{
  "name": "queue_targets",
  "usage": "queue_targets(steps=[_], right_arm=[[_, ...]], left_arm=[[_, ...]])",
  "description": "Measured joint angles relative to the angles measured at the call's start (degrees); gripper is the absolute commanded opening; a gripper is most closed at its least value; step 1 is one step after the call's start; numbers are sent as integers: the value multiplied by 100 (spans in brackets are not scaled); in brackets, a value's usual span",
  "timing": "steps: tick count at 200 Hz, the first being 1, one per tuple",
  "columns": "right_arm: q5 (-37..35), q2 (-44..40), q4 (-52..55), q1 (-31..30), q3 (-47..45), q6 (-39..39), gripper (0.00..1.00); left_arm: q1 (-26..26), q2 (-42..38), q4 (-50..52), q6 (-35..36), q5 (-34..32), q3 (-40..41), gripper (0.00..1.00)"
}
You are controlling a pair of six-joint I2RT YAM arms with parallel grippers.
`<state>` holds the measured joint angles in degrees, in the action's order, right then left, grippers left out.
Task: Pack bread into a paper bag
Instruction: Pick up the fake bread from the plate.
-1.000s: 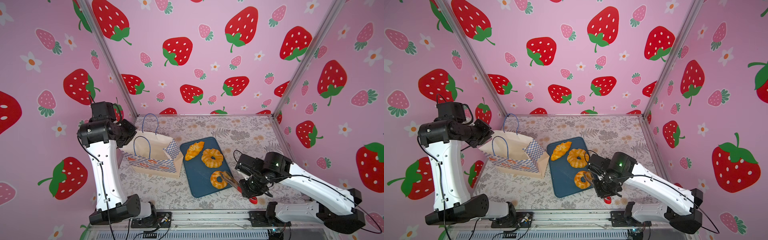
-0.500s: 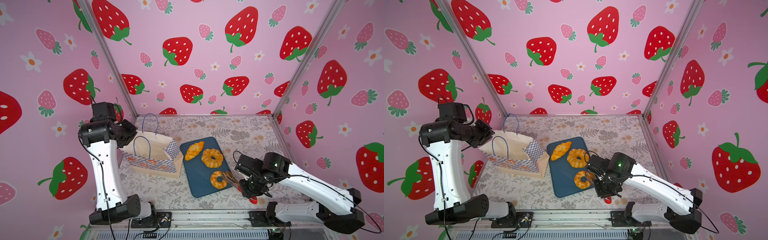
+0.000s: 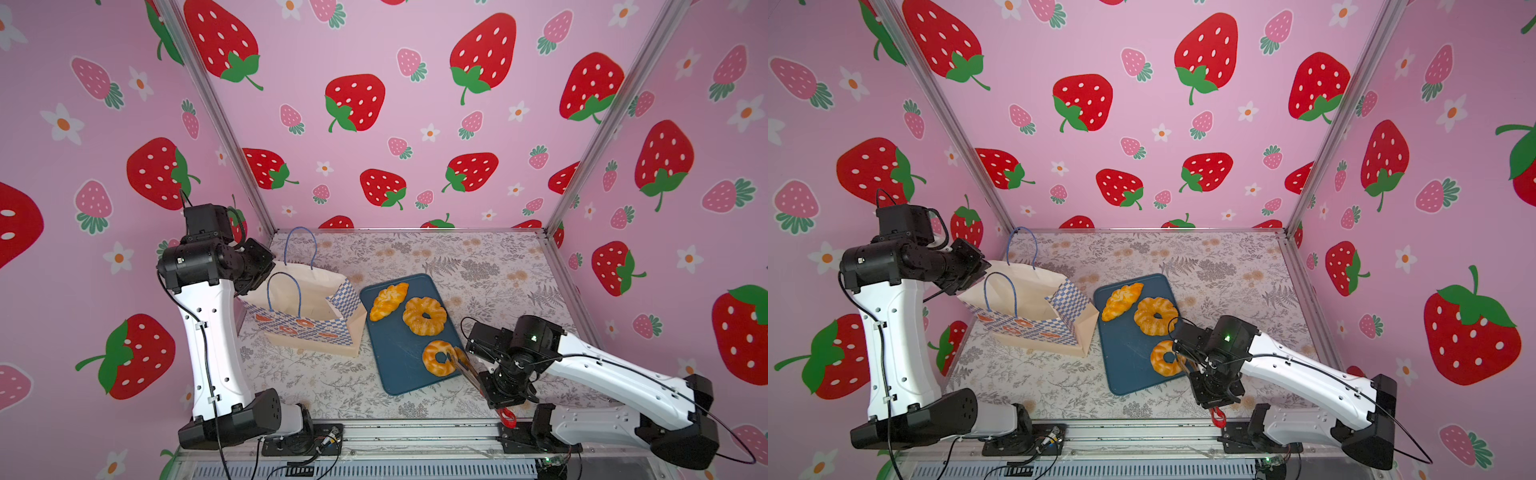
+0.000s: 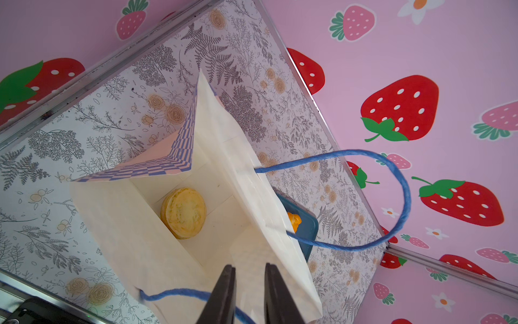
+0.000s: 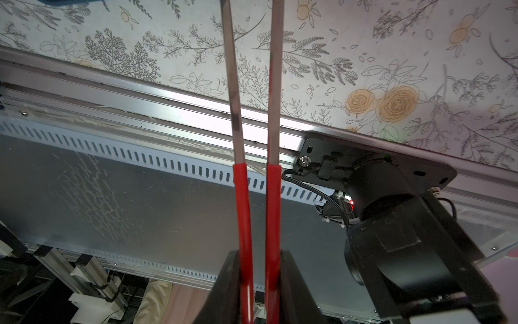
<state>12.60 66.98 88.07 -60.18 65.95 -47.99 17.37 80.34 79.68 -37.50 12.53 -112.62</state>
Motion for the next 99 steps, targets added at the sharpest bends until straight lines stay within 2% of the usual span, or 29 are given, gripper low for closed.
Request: queue_targets(steps=[24,45,99], right_arm=[[111,4,-140,-4,-42,-33,0],[39,57,-33,-4,164,-24,0],[-474,614,352,-4,2507,155,0]], left_arm=[[0,17,0,17,2,0,24],[0,42,0,20,0,0,24],[0,57,-2,20,2,0,24]])
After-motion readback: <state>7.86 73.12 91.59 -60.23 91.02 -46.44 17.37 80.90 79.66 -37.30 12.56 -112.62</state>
